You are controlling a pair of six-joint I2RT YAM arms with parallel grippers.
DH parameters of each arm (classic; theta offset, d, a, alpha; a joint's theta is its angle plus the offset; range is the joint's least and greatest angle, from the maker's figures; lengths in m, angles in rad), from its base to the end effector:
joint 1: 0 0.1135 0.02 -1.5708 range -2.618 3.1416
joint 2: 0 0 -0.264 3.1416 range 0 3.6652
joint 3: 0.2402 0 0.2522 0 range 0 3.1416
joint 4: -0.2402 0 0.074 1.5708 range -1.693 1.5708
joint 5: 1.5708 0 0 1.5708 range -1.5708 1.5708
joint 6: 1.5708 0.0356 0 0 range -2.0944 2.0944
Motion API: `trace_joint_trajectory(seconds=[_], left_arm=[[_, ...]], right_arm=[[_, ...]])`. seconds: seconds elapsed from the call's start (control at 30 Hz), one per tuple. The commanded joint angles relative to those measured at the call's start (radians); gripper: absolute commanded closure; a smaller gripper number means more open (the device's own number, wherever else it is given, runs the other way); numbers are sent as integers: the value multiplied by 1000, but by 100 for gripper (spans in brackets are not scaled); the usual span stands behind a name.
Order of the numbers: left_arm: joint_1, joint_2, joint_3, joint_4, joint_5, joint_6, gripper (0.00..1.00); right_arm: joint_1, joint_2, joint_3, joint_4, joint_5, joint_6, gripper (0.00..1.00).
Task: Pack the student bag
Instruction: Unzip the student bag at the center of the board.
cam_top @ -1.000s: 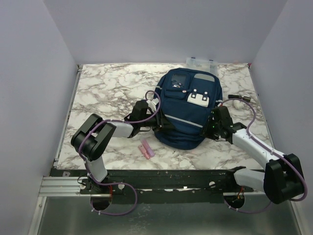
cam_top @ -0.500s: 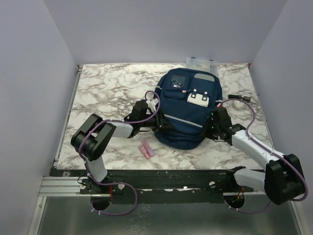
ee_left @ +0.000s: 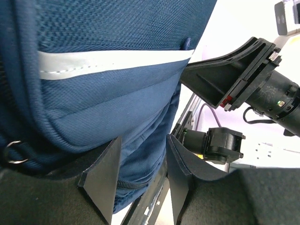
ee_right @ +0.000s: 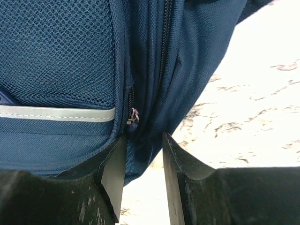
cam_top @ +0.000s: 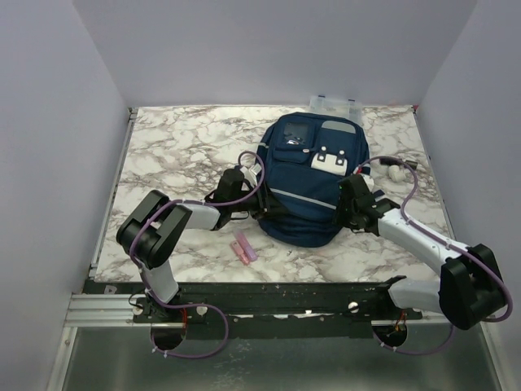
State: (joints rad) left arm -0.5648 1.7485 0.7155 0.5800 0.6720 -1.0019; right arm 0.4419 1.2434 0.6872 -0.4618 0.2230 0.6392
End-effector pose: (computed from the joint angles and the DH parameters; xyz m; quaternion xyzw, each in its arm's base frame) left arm 0.2713 -0.1982 0.1491 -0.0029 0.8193 -0.5513 0.1574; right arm 0.2130 0.0921 0.1926 0.1244 0.9484 0.0478 0.2876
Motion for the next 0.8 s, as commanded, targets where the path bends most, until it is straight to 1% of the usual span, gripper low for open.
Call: trace_joint_trajectory(seconds=[0.0,0.1,0.2,0.27,0.33,0.43,0.53,0.63,0.77], left_arm=[[6,-29,-28,3,-30,20,55],[7,-37,-33,3,-35,24,55],[9,-37,-29,3,-23,23,55],[11,-35,-29,1,-25,29,55],[15,-20,-26,1,-28,31,55],[16,-17,-27,1,-23,24,55],[16,-46,-46,1,-34,26,55],[16,-68,-44,-5,-57,30,53],[7,-59,-18,-24,-94,4,53]], right_arm=[[4,-20,44,-12,201,-28,60],[3,-30,53,-14,226,-44,61],[4,-37,69,-23,244,-48,68],[4,-44,63,-14,240,-54,74],[4,-44,52,-5,250,-56,79],[4,-21,63,-11,240,-46,78],[4,-26,50,34,105,-42,73],[4,-58,-5,130,6,-10,69],[3,-97,-82,239,-66,31,67]])
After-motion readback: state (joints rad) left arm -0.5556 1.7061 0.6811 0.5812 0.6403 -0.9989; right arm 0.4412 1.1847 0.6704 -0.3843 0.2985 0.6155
